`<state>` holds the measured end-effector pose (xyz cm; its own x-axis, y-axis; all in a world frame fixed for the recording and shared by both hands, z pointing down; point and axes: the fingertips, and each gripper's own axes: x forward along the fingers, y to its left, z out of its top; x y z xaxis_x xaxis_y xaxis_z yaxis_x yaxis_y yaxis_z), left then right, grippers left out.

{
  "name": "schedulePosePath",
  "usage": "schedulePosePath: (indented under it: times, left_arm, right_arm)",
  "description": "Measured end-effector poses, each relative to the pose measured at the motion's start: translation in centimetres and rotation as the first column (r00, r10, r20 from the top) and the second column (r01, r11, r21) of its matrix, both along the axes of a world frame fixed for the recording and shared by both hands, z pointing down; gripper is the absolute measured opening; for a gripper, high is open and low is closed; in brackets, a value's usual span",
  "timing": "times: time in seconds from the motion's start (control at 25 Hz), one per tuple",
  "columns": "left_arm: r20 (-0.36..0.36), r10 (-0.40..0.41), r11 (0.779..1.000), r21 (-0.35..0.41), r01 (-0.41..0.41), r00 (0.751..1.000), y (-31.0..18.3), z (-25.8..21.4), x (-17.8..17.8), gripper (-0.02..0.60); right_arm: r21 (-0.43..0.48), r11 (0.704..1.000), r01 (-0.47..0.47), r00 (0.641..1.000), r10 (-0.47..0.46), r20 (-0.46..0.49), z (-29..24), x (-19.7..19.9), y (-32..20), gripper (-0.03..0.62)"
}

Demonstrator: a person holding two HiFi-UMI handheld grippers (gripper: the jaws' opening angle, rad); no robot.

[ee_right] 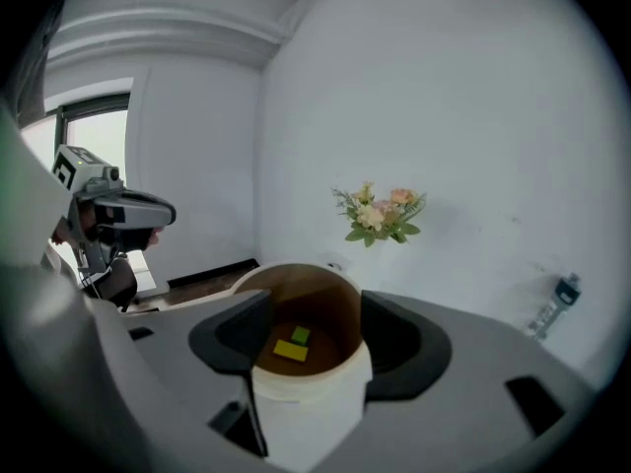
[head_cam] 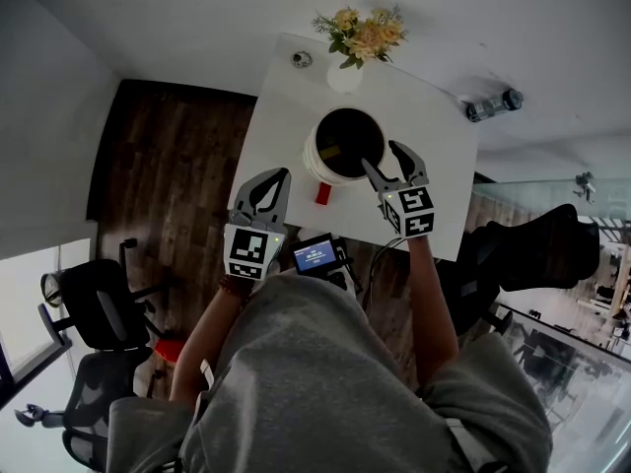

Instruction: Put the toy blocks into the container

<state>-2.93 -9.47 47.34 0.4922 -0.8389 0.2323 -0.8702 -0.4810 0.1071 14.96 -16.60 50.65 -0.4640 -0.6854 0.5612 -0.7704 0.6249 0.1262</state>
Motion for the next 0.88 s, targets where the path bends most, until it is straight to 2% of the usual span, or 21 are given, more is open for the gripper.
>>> schedulePosePath:
  times: [0.16,0.24,0.36,0.56,0.64,0.72,0.88]
  left_arm:
    - [0.009,0.008,1.0,-0.016,-0.008,1.0,0.4,0.6,-0.3,0.006]
    - [0.016,0.019,1.0,-0.025,-0.019,1.0,0.7,1.0,-0.3,0.006]
    - [0.027,0.039,0.999,-0.037,-0.038,0.999,1.3,1.4,-0.1,0.006]
    - [0.043,0.066,0.997,-0.052,-0.064,0.997,2.0,2.1,0.2,0.006]
    - [0.045,0.072,0.996,-0.056,-0.069,0.996,2.4,2.3,0.3,0.006]
    - [0.045,0.074,0.996,-0.058,-0.072,0.996,2.7,2.5,0.4,0.006]
    - [0.044,0.067,0.996,-0.054,-0.065,0.997,3.1,2.3,0.0,0.006]
  right_arm:
    - [0.028,0.997,-0.077,0.996,0.076,0.043,0.5,2.8,3.2,0.28]
    - [-0.004,0.994,-0.108,0.993,0.108,0.047,2.2,3.9,4.8,0.279]
    - [-0.087,0.991,-0.099,0.995,0.099,-0.003,6.0,4.5,7.0,0.279]
    - [-0.179,0.984,-0.018,0.999,0.009,-0.05,11.5,1.7,8.6,0.279]
    - [-0.216,0.976,-0.01,0.999,0.0,-0.047,13.2,0.3,8.9,0.279]
    - [-0.262,0.965,-0.028,0.999,0.022,-0.027,14.6,-0.9,9.2,0.279]
    - [-0.356,0.926,-0.123,0.992,0.121,-0.028,17.0,-2.2,9.6,0.279]
